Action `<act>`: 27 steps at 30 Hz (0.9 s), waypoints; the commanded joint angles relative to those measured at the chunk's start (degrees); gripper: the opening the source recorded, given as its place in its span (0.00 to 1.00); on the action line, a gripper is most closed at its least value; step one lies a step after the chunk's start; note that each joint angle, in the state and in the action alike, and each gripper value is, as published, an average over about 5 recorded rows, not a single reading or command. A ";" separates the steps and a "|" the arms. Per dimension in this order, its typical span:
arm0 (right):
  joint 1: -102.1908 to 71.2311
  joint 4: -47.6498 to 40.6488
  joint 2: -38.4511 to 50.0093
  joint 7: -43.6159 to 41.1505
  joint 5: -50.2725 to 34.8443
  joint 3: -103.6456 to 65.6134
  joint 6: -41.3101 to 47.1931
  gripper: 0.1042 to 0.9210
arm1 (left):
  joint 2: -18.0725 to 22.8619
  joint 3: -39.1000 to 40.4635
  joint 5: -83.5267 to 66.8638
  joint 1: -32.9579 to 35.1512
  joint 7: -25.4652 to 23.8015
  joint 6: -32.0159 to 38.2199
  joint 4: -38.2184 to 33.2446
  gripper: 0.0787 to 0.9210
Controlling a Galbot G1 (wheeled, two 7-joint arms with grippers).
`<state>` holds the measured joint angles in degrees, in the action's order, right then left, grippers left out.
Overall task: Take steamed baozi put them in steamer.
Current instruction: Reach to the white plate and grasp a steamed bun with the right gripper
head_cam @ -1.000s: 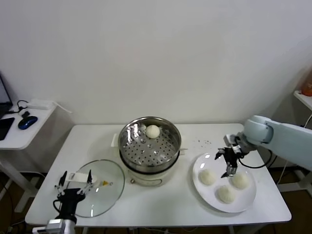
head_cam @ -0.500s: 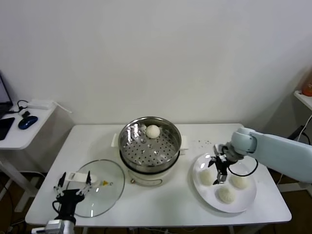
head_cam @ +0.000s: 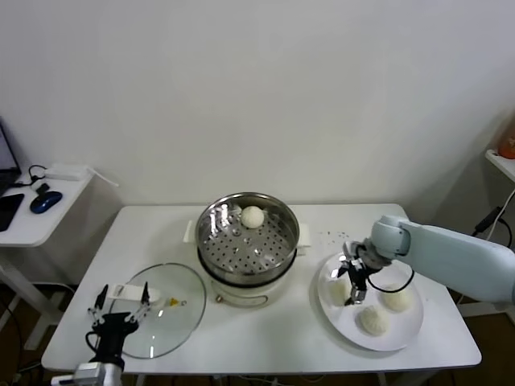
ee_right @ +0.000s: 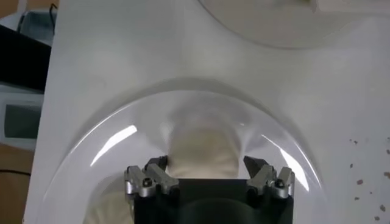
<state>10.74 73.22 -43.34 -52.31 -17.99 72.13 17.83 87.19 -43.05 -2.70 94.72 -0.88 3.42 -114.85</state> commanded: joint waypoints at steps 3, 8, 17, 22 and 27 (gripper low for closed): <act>-0.64 -0.91 -0.66 -0.66 0.28 -0.46 0.17 0.87 | 0.01 -0.03 -0.07 -0.06 0.04 -0.08 0.04 0.88; -0.88 -0.87 -0.56 -0.89 0.19 -0.59 0.16 0.81 | 0.01 -0.09 -0.09 -0.06 0.09 -0.06 0.05 0.88; -0.84 -0.57 -0.02 -1.16 -0.10 -0.77 0.08 0.72 | 0.07 -0.18 -0.16 -0.06 0.20 -0.07 0.03 0.88; 0.34 0.18 0.62 -1.06 -1.06 -0.70 0.10 0.68 | 0.08 -0.19 -0.14 -0.17 0.20 -0.13 0.04 0.88; 3.57 1.47 1.95 -1.19 -2.71 0.23 0.15 0.68 | 0.09 -0.20 -0.13 -0.33 0.20 -0.26 -0.09 0.88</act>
<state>11.45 73.81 -42.30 -53.32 -19.34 71.79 17.99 87.22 -43.24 -2.84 94.50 -0.69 3.28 -114.82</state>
